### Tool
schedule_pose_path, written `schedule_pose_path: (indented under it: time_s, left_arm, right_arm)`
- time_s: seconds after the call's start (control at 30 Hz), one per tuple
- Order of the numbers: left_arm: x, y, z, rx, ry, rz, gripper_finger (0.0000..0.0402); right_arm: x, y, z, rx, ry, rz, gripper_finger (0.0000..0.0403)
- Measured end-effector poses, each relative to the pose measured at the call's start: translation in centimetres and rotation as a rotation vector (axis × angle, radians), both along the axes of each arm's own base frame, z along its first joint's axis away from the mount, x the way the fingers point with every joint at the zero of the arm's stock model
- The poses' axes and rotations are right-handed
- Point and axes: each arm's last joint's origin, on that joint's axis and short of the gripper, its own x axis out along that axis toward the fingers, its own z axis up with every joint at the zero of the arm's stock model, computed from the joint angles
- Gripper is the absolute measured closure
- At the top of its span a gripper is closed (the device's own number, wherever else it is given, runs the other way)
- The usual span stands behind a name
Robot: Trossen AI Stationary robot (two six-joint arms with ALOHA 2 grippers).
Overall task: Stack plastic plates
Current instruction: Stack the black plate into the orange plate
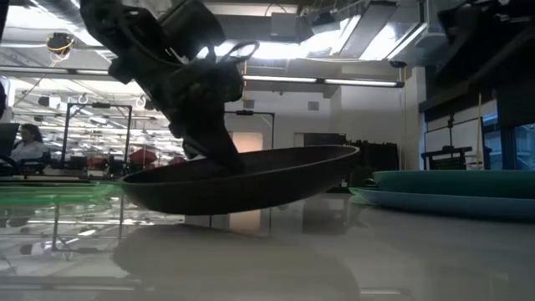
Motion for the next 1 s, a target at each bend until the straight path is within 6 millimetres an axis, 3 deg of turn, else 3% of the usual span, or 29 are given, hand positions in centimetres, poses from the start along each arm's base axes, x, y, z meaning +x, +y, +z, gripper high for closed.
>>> schedule_pose_path:
  time_s: [0.17,0.5,0.8,1.0]
  left_arm:
    - [0.0,0.8,0.0,-0.021,0.003,0.045,0.0396]
    - [0.0,1.0,0.0,-0.012,0.003,0.053,0.0396]
    - [-0.1,1.7,-0.1,-0.017,0.014,0.089,0.0396]
    - [0.0,1.7,-0.1,-0.028,0.009,0.096,0.038]
  right_arm:
    - [3.0,0.2,-1.4,-0.051,-0.012,0.145,0.0217]
    - [8.2,-1.6,-5.5,-0.055,0.004,0.285,0.0217]
    - [9.3,-1.6,-8.1,-0.237,0.016,0.35,0.0222]
    - [9.4,-2.1,-8.2,-0.253,0.035,0.338,0.0302]
